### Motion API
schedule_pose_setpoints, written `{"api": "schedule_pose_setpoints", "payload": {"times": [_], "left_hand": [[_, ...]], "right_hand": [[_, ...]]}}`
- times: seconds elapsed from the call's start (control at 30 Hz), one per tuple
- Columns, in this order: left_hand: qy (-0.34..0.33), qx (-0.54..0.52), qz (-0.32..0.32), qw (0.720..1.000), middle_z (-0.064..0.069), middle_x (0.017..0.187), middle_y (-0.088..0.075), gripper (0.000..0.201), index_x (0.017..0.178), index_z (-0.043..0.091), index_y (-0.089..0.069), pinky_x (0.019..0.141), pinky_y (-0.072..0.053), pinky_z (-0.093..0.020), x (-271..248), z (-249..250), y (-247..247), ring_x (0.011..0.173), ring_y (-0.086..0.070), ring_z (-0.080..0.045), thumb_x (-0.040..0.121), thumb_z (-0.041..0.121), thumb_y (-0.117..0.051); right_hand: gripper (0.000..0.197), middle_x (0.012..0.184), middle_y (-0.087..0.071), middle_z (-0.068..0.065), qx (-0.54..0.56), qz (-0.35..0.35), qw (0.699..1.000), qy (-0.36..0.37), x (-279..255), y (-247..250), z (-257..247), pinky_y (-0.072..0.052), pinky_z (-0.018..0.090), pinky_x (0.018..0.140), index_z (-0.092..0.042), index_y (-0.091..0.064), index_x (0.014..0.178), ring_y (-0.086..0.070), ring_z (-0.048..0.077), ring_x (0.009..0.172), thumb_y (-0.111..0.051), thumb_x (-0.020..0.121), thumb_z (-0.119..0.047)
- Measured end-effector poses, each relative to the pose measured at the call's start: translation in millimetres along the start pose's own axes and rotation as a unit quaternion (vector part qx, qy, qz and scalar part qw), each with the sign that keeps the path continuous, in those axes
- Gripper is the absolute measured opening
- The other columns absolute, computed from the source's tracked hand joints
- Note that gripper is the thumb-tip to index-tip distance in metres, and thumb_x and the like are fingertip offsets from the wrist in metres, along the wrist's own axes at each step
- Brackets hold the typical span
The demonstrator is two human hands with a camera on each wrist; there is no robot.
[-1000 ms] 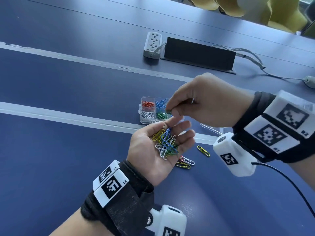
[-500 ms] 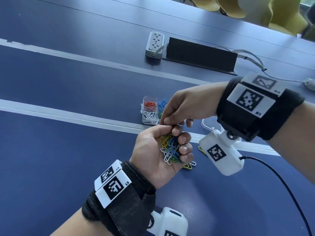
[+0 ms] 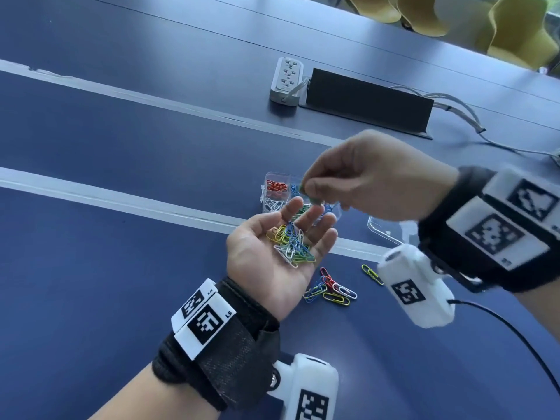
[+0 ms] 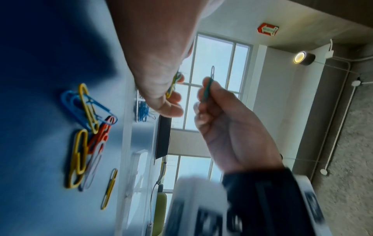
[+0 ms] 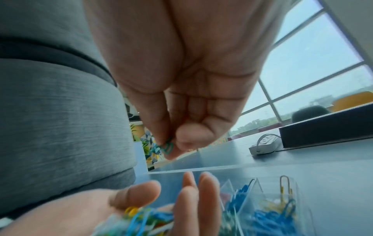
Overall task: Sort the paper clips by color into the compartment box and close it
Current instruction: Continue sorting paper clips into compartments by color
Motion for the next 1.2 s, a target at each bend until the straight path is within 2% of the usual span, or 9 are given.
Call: {"api": "schedule_pose_setpoints", "payload": {"times": [0.1, 0.27, 0.53, 0.63, 0.73, 0.9, 1.0, 1.07, 1.2], "left_hand": [[-0.026, -0.028, 0.012, 0.999, -0.017, 0.083, -0.065, 0.025, 0.086, 0.004, -0.060, 0.094, -0.042, -0.042, 1.1, 8.2, 2.7, 0.082, -0.060, -0.030, 0.075, 0.012, -0.039], [-0.007, -0.015, -0.012, 1.000, -0.020, 0.100, -0.065, 0.029, 0.092, 0.006, -0.061, 0.084, -0.047, -0.036, -1.3, 3.8, -0.7, 0.086, -0.064, -0.030, 0.075, 0.012, -0.039], [0.002, 0.007, -0.040, 0.999, -0.016, 0.080, -0.070, 0.035, 0.100, 0.005, -0.065, 0.069, -0.055, -0.031, -2.7, -0.2, -5.2, 0.067, -0.068, -0.028, 0.081, 0.015, -0.038], [0.004, 0.007, -0.022, 1.000, -0.014, 0.090, -0.068, 0.034, 0.099, 0.004, -0.066, 0.093, -0.047, -0.038, -2.2, -0.9, -0.9, 0.081, -0.063, -0.028, 0.083, 0.016, -0.038], [0.005, -0.018, -0.023, 1.000, -0.019, 0.109, -0.062, 0.039, 0.112, 0.002, -0.060, 0.106, -0.038, -0.048, -2.0, -1.3, -2.3, 0.104, -0.060, -0.033, 0.082, 0.014, -0.038], [0.007, -0.033, -0.057, 0.998, -0.024, 0.103, -0.065, 0.032, 0.102, 0.003, -0.060, 0.088, -0.049, -0.052, -3.0, -3.7, -9.4, 0.088, -0.064, -0.037, 0.084, 0.013, -0.036], [0.005, -0.022, -0.046, 0.999, -0.022, 0.105, -0.066, 0.032, 0.101, 0.003, -0.061, 0.096, -0.047, -0.048, -1.6, -3.3, -4.7, 0.095, -0.064, -0.036, 0.085, 0.015, -0.036], [0.004, -0.008, -0.041, 0.999, -0.019, 0.098, -0.068, 0.033, 0.100, 0.003, -0.063, 0.095, -0.047, -0.043, -0.5, -2.9, -2.3, 0.091, -0.066, -0.033, 0.084, 0.015, -0.037], [0.006, 0.007, -0.028, 1.000, -0.016, 0.084, -0.069, 0.034, 0.099, 0.003, -0.064, 0.079, -0.054, -0.033, 0.2, -3.7, -0.1, 0.077, -0.069, -0.029, 0.085, 0.016, -0.037]], "right_hand": [[0.017, 0.067, -0.069, -0.012, -0.046, -0.053, 0.997, 0.040, -22.2, -22.3, -10.3, -0.040, 0.004, 0.056, -0.024, -0.074, 0.086, -0.053, -0.009, 0.050, -0.061, 0.080, -0.015], [0.031, 0.084, -0.071, -0.005, -0.090, -0.059, 0.993, 0.049, -36.3, -35.4, -5.8, -0.045, 0.011, 0.067, -0.030, -0.072, 0.097, -0.054, -0.004, 0.056, -0.056, 0.078, -0.012], [0.034, 0.086, -0.069, -0.012, -0.122, -0.002, 0.991, 0.058, -37.0, -32.0, -5.0, -0.049, 0.025, 0.075, -0.028, -0.070, 0.102, -0.057, 0.007, 0.070, -0.054, 0.079, -0.009], [0.028, 0.065, -0.063, -0.021, 0.026, -0.001, 1.000, -0.003, -33.1, -25.8, 6.5, -0.050, 0.015, 0.061, -0.018, -0.070, 0.088, -0.058, 0.003, 0.058, -0.050, 0.080, 0.000], [0.033, 0.073, -0.062, 0.011, 0.321, -0.037, 0.942, -0.092, -30.8, -29.8, 22.0, -0.050, 0.021, 0.045, -0.012, -0.063, 0.076, -0.058, 0.018, 0.055, -0.040, 0.085, 0.009], [0.022, 0.064, -0.052, 0.007, 0.540, -0.050, 0.825, -0.161, -29.7, -34.8, 37.8, -0.041, 0.017, 0.040, -0.014, -0.051, 0.080, -0.047, 0.014, 0.048, -0.034, 0.076, -0.002], [0.010, 0.068, -0.053, 0.013, 0.412, -0.039, 0.900, -0.133, -29.2, -34.1, 37.4, -0.028, 0.018, 0.040, -0.014, -0.054, 0.073, -0.040, 0.010, 0.044, -0.051, 0.071, -0.005], [0.005, 0.058, -0.059, -0.010, 0.204, -0.026, 0.977, -0.064, -31.9, -32.3, 24.3, -0.031, 0.015, 0.043, -0.013, -0.062, 0.076, -0.042, 0.003, 0.042, -0.065, 0.076, -0.010], [0.005, 0.050, -0.052, -0.032, -0.064, 0.033, 0.996, 0.043, -34.1, -32.1, -2.1, -0.035, 0.005, 0.055, -0.020, -0.069, 0.079, -0.049, -0.009, 0.055, -0.069, 0.074, -0.022]]}}
Point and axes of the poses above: each hand's wrist, its own x-axis towards the middle knuckle, its own y-axis out of the back of the hand, z = x × y, the point moved 10 cm from there along x, towards the middle knuckle
